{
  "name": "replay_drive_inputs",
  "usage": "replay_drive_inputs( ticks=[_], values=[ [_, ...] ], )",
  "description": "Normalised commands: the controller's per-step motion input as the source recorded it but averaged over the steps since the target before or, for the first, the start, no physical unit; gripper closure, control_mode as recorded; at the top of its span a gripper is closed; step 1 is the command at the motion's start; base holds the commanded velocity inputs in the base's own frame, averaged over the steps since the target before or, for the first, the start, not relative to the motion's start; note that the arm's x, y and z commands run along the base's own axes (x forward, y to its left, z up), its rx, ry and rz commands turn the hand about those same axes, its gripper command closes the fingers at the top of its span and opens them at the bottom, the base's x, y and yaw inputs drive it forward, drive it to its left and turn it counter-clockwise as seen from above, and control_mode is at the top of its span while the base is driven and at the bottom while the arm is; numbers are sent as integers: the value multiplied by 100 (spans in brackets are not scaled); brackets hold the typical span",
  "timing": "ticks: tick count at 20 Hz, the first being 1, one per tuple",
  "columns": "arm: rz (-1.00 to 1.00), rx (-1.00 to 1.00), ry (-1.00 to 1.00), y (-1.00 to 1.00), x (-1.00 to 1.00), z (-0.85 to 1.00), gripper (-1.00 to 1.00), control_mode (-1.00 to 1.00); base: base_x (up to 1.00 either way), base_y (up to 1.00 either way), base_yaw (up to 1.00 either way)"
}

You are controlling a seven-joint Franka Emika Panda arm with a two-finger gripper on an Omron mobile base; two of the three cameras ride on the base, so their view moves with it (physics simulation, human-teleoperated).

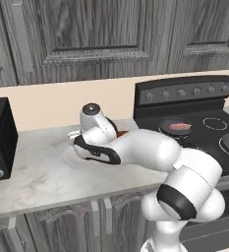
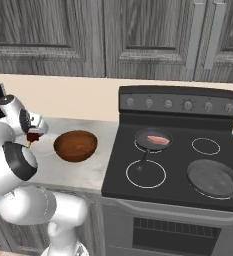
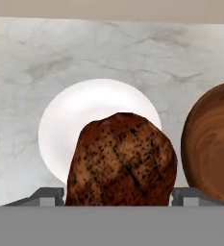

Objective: Place one of the steaks on the plate and the other in the bowl. Then place the bowl in the fridge.

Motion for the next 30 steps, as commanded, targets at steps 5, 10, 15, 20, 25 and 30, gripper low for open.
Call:
replay_drive_inputs(
  ticks=[5,10,15,20,25,30],
  values=[
    [2,-3,16,40,37,-19,100,-100,0,0,0],
    [1,0,7,14,32,-11,100,-100,0,0,0],
    [13,-3,2,2,33,-15,100,-100,0,0,0],
    [28,-4,5,0,26,-25,100,-100,0,0,0],
    [31,-3,9,0,15,-19,100,-100,0,0,0],
    [30,-4,8,0,7,-25,100,-100,0,0,0]
  ],
)
